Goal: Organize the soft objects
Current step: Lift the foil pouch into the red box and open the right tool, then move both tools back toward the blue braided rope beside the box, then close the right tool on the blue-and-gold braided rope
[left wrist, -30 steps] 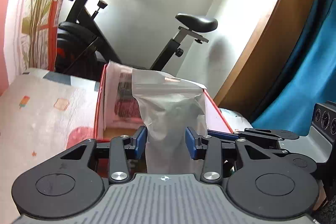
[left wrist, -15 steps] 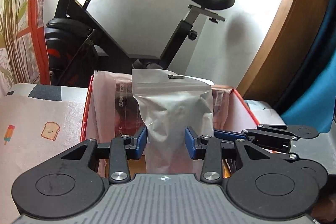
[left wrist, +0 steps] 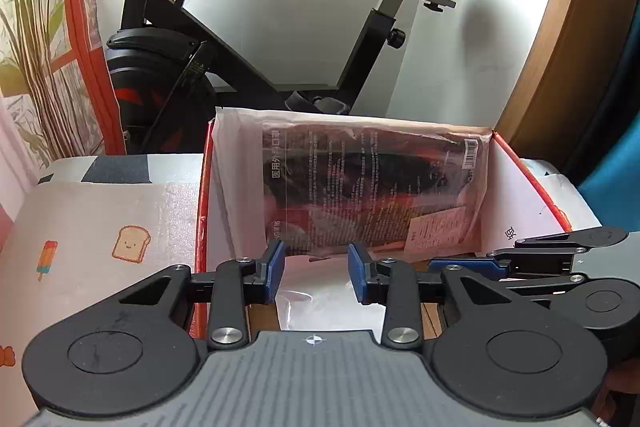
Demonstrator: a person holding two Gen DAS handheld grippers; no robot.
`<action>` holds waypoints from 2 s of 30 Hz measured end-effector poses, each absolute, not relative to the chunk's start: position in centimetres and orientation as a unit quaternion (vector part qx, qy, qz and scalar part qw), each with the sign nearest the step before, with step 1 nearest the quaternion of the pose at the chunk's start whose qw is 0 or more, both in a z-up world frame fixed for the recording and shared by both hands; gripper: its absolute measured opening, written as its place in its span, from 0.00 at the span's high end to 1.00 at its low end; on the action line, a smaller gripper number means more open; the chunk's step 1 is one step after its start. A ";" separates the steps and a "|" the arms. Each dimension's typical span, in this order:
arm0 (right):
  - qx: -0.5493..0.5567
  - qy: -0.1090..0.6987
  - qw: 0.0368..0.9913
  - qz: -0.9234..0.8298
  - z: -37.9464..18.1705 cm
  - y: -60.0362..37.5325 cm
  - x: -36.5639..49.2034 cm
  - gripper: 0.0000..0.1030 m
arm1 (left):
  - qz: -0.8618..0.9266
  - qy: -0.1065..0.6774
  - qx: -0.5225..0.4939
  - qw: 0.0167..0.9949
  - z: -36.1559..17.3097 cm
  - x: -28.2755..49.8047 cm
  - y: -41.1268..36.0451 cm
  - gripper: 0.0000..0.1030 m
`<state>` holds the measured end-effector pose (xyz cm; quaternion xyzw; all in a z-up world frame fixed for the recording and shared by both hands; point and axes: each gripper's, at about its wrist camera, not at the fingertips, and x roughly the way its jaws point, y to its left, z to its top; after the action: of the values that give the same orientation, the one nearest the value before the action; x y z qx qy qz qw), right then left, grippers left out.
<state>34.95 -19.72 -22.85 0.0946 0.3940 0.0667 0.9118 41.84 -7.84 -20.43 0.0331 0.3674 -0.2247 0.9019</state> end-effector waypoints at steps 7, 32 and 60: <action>0.074 0.343 0.934 0.064 -20.1 -20.7 30.6 0.67 | -0.231 0.319 0.042 0.918 -18.0 38.5 -7.0 0.50; 0.044 0.253 0.966 -0.009 -20.8 -20.4 16.0 0.00 | -0.175 0.295 -0.004 0.939 -19.3 27.5 -2.2 0.00; 0.006 0.354 0.934 0.039 -29.6 -18.2 12.0 0.41 | -0.169 0.376 -0.043 0.910 -26.2 22.8 -1.8 0.00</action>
<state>11.98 -18.22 -29.59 0.0059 0.3541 0.0392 0.9344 22.81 -1.82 -26.17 -0.0429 0.3762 -0.1686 0.9101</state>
